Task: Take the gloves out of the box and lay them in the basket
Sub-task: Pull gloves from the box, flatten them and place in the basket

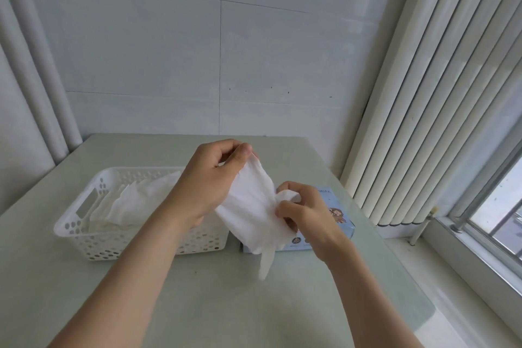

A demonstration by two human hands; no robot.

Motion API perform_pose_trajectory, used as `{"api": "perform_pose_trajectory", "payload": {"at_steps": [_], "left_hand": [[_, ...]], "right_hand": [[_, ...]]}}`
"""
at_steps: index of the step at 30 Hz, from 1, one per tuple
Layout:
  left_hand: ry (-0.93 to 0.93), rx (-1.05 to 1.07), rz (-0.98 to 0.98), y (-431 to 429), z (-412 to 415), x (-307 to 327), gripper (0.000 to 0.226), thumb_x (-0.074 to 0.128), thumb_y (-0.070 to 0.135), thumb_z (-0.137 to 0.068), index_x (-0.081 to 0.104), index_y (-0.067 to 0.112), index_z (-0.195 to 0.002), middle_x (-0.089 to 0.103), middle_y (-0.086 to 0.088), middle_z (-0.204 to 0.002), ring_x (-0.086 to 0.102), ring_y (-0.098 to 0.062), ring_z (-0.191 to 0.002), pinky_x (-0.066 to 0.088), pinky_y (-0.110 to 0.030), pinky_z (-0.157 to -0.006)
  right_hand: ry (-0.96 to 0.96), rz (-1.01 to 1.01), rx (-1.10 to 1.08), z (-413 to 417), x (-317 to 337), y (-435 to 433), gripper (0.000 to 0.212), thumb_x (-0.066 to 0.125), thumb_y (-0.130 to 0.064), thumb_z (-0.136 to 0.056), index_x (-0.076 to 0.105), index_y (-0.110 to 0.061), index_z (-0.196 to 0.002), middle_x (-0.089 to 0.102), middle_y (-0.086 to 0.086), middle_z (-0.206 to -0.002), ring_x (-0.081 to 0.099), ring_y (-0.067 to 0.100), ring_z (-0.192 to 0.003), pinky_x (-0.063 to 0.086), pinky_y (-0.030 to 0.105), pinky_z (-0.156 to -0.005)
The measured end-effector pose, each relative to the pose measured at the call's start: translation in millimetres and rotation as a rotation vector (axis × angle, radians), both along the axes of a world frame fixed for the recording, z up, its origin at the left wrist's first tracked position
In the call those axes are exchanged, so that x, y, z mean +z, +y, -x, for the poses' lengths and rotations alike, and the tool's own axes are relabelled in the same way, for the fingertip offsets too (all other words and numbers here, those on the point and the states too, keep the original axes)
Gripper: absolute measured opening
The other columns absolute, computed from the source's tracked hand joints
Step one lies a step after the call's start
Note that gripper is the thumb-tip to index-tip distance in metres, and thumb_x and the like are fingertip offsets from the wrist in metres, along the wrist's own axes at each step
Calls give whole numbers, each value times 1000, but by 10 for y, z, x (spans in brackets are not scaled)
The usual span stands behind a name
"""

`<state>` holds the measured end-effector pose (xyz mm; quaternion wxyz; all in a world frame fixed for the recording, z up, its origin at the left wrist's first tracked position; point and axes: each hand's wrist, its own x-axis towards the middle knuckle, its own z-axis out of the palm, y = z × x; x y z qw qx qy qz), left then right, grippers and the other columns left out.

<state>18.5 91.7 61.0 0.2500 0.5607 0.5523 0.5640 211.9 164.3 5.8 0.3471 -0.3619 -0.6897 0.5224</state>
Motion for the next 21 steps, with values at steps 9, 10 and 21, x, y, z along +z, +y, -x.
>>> {"api": "perform_pose_trajectory", "payload": {"at_steps": [9, 10, 21], "left_hand": [[58, 103, -74, -96, 305, 142, 34, 50, 39, -109, 74, 23, -90, 51, -19, -78, 47, -16, -70, 37, -34, -69], [81, 148, -81, -92, 358, 132, 35, 49, 38, -109, 72, 19, -90, 43, -14, -72, 42, -16, -67, 34, -34, -67], [166, 482, 248, -110, 1215, -148, 35, 31, 38, -111, 45, 18, -85, 47, -1, -83, 46, -21, -74, 46, -32, -58]], "right_hand": [[264, -191, -44, 272, 121, -24, 20, 63, -12, -84, 46, -2, -87, 46, 8, -75, 43, 20, -71, 35, 35, -62], [263, -205, -46, 347, 147, -17, 22, 63, -14, -86, 46, -1, -89, 46, 7, -76, 43, 19, -71, 36, 34, -61], [-75, -256, 100, 1210, 420, 300, 17, 63, -4, -90, 52, -16, -93, 52, -1, -67, 45, 16, -55, 39, 27, -51]]}}
